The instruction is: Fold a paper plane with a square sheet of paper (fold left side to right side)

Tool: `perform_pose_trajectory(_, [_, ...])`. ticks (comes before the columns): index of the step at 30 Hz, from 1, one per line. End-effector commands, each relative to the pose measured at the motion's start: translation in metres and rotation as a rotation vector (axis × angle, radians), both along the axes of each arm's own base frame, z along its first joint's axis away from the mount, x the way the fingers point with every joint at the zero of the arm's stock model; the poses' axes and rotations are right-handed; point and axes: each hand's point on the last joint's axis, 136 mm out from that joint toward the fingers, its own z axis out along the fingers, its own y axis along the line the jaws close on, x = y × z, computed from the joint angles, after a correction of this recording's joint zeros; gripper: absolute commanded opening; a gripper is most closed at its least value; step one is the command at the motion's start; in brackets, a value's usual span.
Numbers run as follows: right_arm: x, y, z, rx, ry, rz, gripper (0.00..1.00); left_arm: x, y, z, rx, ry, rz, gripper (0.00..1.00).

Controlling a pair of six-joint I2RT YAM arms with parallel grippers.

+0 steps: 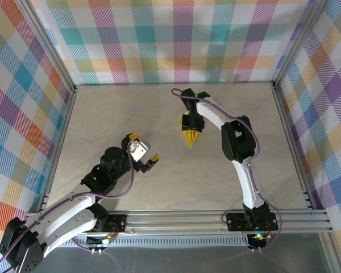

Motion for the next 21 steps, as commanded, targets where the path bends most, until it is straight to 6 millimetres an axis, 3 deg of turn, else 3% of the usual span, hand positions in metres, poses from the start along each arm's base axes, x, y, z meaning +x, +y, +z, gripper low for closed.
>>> perform_pose_trajectory(1, [-0.007, 0.000, 0.020, 0.007, -0.015, 0.022, 0.47, 0.000, 0.001, 0.005, -0.006, -0.028, -0.009, 1.00])
perform_pose_trajectory(11, [-0.012, 0.000, 0.034, 0.010, -0.030, 0.028, 0.48, 0.000, 0.001, 0.007, -0.008, -0.031, -0.006, 1.00])
perform_pose_trajectory(17, [-0.025, -0.005, 0.069, 0.018, -0.096, 0.054, 0.53, -0.001, 0.001, 0.006, -0.009, -0.032, -0.007, 1.00])
perform_pose_trajectory(21, [-0.042, -0.012, 0.101, 0.058, -0.182, 0.077, 0.63, -0.002, 0.001, 0.009, -0.019, -0.040, -0.015, 1.00])
